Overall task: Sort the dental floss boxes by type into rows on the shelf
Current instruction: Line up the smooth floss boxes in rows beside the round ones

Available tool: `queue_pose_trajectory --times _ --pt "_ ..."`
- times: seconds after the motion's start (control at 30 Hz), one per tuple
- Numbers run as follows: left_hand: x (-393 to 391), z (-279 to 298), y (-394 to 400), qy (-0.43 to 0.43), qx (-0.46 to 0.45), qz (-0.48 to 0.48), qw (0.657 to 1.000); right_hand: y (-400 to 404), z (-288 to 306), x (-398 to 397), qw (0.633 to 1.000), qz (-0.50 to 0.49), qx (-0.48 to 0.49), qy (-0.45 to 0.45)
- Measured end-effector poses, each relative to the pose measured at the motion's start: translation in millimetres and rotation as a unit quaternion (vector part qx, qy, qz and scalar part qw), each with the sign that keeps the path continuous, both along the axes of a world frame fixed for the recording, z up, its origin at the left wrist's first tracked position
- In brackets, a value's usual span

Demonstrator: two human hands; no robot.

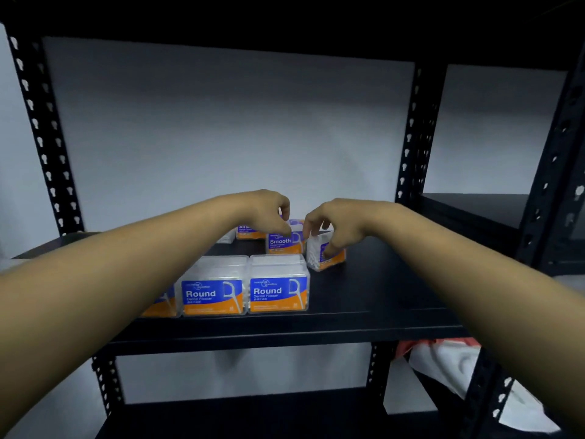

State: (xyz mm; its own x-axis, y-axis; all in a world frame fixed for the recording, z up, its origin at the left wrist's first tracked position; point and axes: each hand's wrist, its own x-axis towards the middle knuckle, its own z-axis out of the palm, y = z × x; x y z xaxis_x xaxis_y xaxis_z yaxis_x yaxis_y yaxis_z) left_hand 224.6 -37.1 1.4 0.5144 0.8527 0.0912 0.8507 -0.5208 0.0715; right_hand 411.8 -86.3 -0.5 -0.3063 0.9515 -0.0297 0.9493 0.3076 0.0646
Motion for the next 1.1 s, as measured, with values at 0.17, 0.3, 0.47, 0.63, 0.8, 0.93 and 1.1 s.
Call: queue_pose_trajectory --times 0.17,0.3,0.47,0.63,0.8,0.93,1.1 --pt "25 -8 13 0.018 0.001 0.019 1.000 18 -13 14 0.999 0.033 -0.003 -0.007" --pt "38 -15 22 0.035 -0.009 0.044 0.998 30 -21 25 0.999 0.043 -0.016 -0.008" --pt "48 -30 28 0.059 -0.002 0.061 0.996 39 -26 35 0.998 0.053 -0.026 0.004" --pt "52 -31 28 0.079 -0.005 0.063 0.995 41 -35 39 0.998 0.058 -0.018 0.018" --pt "58 -27 26 0.089 -0.026 0.070 0.993 40 -33 41 0.997 0.073 -0.028 0.023" --pt "61 -28 29 0.096 -0.035 0.070 0.992 44 -35 43 0.998 0.062 -0.023 0.017" --pt "61 -32 27 0.110 -0.044 0.065 0.991 44 -33 53 0.998 0.043 -0.043 0.001"
